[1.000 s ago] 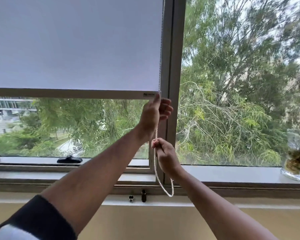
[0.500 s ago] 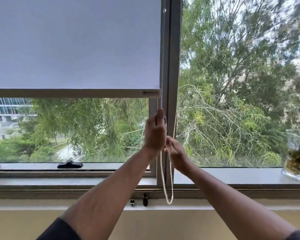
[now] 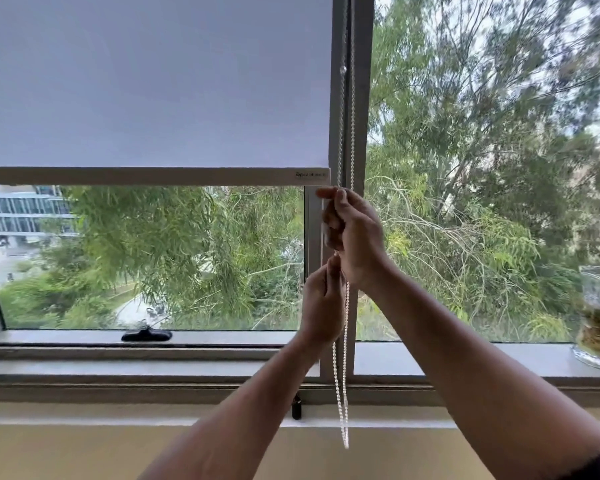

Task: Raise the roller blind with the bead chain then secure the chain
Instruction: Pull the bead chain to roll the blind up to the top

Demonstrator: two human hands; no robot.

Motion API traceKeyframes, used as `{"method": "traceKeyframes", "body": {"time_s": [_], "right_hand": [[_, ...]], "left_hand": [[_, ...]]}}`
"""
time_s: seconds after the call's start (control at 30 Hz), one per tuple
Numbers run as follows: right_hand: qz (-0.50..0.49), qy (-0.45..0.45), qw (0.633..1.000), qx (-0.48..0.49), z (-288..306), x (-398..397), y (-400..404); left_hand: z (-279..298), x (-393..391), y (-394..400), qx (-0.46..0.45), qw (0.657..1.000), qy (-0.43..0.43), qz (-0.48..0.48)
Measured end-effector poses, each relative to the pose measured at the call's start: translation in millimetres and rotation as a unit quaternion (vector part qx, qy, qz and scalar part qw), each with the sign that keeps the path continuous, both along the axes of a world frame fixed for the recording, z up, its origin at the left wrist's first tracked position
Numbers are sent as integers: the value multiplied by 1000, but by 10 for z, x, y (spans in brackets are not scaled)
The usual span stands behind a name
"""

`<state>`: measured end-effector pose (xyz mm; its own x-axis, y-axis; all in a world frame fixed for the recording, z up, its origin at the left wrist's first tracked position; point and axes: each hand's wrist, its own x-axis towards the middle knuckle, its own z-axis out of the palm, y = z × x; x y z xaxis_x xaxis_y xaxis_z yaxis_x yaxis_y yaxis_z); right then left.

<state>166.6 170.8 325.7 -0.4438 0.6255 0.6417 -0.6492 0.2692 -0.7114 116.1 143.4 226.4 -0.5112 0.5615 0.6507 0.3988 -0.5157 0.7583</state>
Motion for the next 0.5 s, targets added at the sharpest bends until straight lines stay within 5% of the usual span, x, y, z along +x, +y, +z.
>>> {"method": "traceKeyframes", "body": {"time_s": [0.23, 0.5], "right_hand": [[-24, 21, 999, 15, -212, -152, -103], [-93, -11, 994, 62, -598, -152, -45]], "left_hand": [[-110, -151, -96, -14, 1000, 25, -1], [-91, -450, -218, -112, 982, 76, -129]]}}
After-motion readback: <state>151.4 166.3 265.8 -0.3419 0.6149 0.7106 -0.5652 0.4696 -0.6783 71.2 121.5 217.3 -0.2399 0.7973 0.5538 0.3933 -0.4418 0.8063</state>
